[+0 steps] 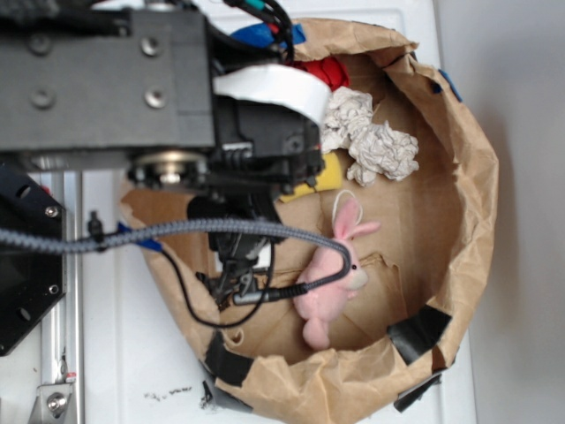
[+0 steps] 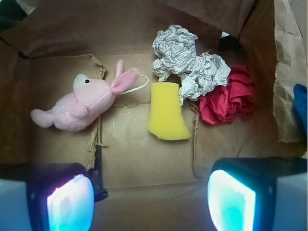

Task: Grab the green sponge.

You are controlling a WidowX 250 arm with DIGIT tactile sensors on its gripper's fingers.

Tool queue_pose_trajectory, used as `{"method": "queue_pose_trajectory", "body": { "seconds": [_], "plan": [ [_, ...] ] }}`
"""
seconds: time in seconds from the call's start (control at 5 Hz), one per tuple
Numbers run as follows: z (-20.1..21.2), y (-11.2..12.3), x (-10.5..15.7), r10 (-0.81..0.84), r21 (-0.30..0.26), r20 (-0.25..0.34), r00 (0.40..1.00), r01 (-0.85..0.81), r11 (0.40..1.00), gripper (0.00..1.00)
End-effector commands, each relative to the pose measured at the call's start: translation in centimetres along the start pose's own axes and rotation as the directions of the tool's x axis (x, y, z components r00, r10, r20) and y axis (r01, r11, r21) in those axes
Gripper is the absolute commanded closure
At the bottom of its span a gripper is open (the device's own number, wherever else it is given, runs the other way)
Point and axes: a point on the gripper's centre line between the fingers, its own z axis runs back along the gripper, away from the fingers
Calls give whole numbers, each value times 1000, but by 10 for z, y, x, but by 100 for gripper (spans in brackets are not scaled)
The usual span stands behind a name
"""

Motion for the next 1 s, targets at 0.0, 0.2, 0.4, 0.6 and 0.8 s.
{"method": "queue_pose_trajectory", "body": {
  "seconds": [0.0, 0.2, 0.4, 0.6, 0.8],
  "plan": [
    [-32, 12, 23, 61, 8, 44, 997, -61, 998, 0],
    [-59, 13, 35, 60, 12, 8, 998, -60, 998, 0],
    [-88, 15, 45, 52, 55, 3, 999, -52, 997, 0],
    [-103, 15, 55, 37, 77, 7, 999, -38, 996, 0],
    [-109, 9, 70, 54, 74, 7, 999, -54, 996, 0]
  ]
}}
